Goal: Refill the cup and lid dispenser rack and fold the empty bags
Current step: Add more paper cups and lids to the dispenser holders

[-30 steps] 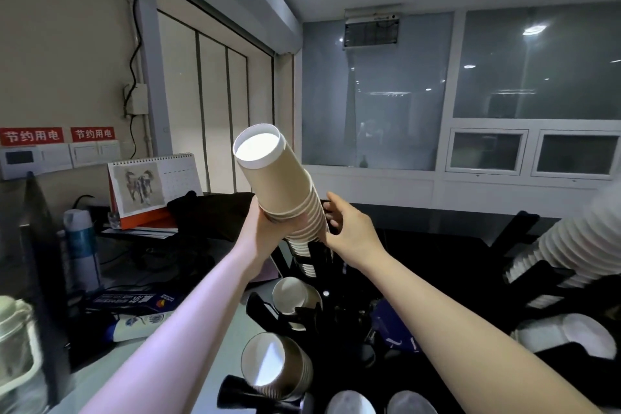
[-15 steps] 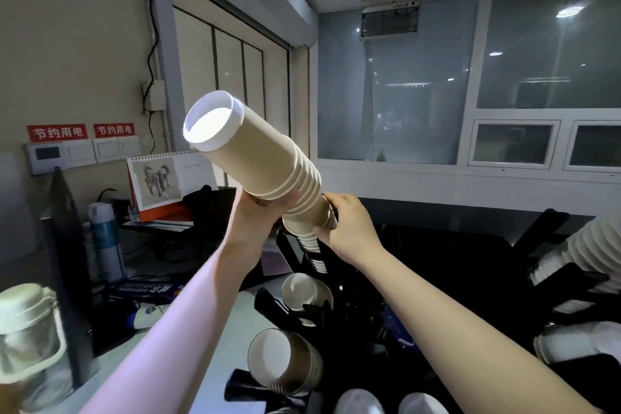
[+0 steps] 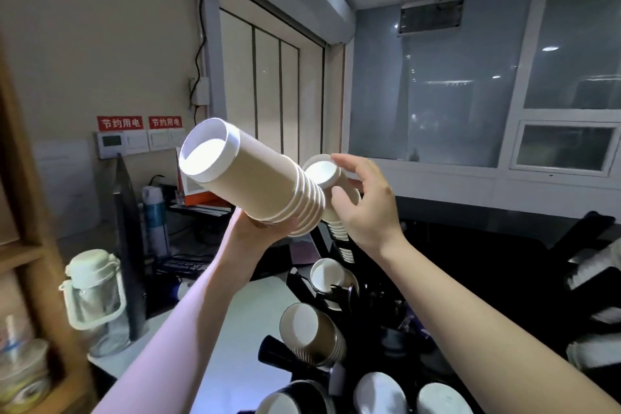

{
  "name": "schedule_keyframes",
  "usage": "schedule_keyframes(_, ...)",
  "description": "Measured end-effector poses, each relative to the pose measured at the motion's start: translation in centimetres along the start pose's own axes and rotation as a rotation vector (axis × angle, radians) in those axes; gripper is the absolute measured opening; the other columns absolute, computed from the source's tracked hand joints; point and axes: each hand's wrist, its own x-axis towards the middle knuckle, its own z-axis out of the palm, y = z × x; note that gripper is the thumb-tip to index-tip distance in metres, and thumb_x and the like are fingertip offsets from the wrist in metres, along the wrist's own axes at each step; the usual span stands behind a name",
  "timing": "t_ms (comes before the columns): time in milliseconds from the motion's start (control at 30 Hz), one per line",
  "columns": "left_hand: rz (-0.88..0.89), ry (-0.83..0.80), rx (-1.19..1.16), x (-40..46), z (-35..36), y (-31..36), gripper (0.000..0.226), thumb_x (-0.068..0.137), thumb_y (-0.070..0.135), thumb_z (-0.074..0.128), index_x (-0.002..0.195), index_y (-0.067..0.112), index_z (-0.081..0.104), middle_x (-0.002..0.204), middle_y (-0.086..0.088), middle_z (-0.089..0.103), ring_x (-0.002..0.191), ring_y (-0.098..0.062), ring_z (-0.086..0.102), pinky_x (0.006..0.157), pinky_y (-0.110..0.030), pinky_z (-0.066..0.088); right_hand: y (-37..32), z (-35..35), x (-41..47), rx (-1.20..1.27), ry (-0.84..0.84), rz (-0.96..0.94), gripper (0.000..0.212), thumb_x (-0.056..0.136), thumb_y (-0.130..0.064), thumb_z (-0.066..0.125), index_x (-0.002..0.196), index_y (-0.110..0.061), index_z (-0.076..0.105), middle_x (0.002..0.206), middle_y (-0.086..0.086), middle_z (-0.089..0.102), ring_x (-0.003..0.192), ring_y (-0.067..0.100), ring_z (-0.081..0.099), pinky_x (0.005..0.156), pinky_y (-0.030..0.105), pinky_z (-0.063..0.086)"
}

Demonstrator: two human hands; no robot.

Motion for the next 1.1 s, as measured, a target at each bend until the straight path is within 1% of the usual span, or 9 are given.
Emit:
schedule_keyframes(133,-0.044,-0.036,0.17,-2.3,-0.8,-1.4,0.055,0.063,0.036,0.086,0.111,0.019,0.064,0.106,-0.009,0.071,0.101,-0.024,0.067,0.082,-0.034,0.055,-1.7,0.4,-1.4,0.061,-0.079,-0.047,0.038,0.08,-0.018,0.062,0.118,-0.017,0.061,0.113,-0.004,0.061,0.104,0.01,0.058,0.087,0.028,0.05)
schedule_keyframes(233,-0.124,-0.069,0.296,-3.2,-0.4,-2.5,0.068,0.056,0.051,0.087,0.114,0.028,0.062,0.108,0.0,0.071,0.099,-0.018,0.068,0.079,-0.036,0.057,-1.9,0.5,-2.5,0.023,-0.247,-0.06,0.047,0.079,-0.025,0.073,0.124,-0.017,0.058,0.117,-0.005,0.06,0.106,0.007,0.055,0.087,0.022,0.048)
schedule_keyframes(333,-0.135,-0.173,0.389,-2.9,0.2,-3.4,0.066,0.065,0.04,0.087,0.122,0.024,0.057,0.113,0.002,0.069,0.103,-0.015,0.066,0.084,-0.036,0.055,-1.6,0.3,-2.9,-0.005,-0.383,-0.065,0.064,0.073,-0.012,0.081,0.13,-0.016,0.053,0.122,-0.004,0.058,0.109,0.002,0.052,0.091,0.021,0.046)
schedule_keyframes(433,-0.129,-0.222,0.416,-2.2,0.6,-3.9,0.072,0.067,0.033,0.087,0.13,0.024,0.052,0.119,0.003,0.066,0.108,-0.015,0.064,0.087,-0.037,0.053,-1.3,-0.3,-2.7,-0.023,-0.435,-0.031,0.08,0.069,-0.01,0.081,0.137,-0.025,0.042,0.128,-0.008,0.054,0.113,-0.001,0.049,0.094,0.018,0.044)
schedule_keyframes(567,-0.195,-0.24,0.35,-1.4,0.7,-4.4,0.078,0.063,0.032,0.09,0.129,0.029,0.049,0.122,0.004,0.065,0.111,-0.014,0.062,0.09,-0.038,0.052,-0.9,-0.9,-2.7,-0.024,-0.36,0.001,0.079,0.069,-0.019,0.081,0.137,-0.021,0.041,0.13,-0.009,0.053,0.112,0.004,0.053,0.092,0.025,0.048)
schedule_keyframes(633,-0.207,-0.246,0.352,-1.2,0.8,-4.5,0.077,0.062,0.034,0.09,0.127,0.031,0.05,0.121,0.007,0.065,0.111,-0.01,0.062,0.088,-0.03,0.053,-0.8,-0.9,-2.9,-0.048,-0.298,0.018,0.08,0.065,-0.034,0.077,0.136,-0.023,0.041,0.13,-0.007,0.054,0.111,0.005,0.054,0.091,0.03,0.049)
schedule_keyframes(733,-0.217,-0.238,0.37,-1.0,1.2,-4.4,0.069,0.067,0.032,0.087,0.125,0.034,0.05,0.119,0.016,0.065,0.109,-0.001,0.061,0.082,-0.014,0.05,-0.6,-0.9,-3.2,-0.102,-0.218,0.041,0.083,0.061,-0.052,0.071,0.134,-0.028,0.04,0.128,-0.008,0.054,0.109,0.003,0.053,0.088,0.026,0.049)
schedule_keyframes(867,-0.249,-0.243,0.413,-1.1,1.0,-4.6,0.07,0.073,0.018,0.08,0.132,0.034,0.047,0.116,0.023,0.065,0.108,0.011,0.056,0.074,0.003,0.039,0.6,-1.0,-3.6,-0.199,-0.18,0.054,0.079,0.063,-0.045,0.078,0.131,-0.036,0.037,0.124,-0.015,0.052,0.108,0.0,0.051,0.086,0.025,0.05)
schedule_keyframes(1100,-0.333,-0.251,0.424,-1.9,-0.3,-6.1,0.066,0.071,0.011,0.068,0.125,0.042,0.049,0.12,0.02,0.063,0.115,0.008,0.053,0.089,-0.017,0.045,2.7,0.2,-5.8,-0.211,-0.258,0.12,0.076,0.063,-0.053,0.065,0.132,-0.035,0.037,0.129,-0.016,0.052,0.114,0.005,0.052,0.091,0.034,0.05)
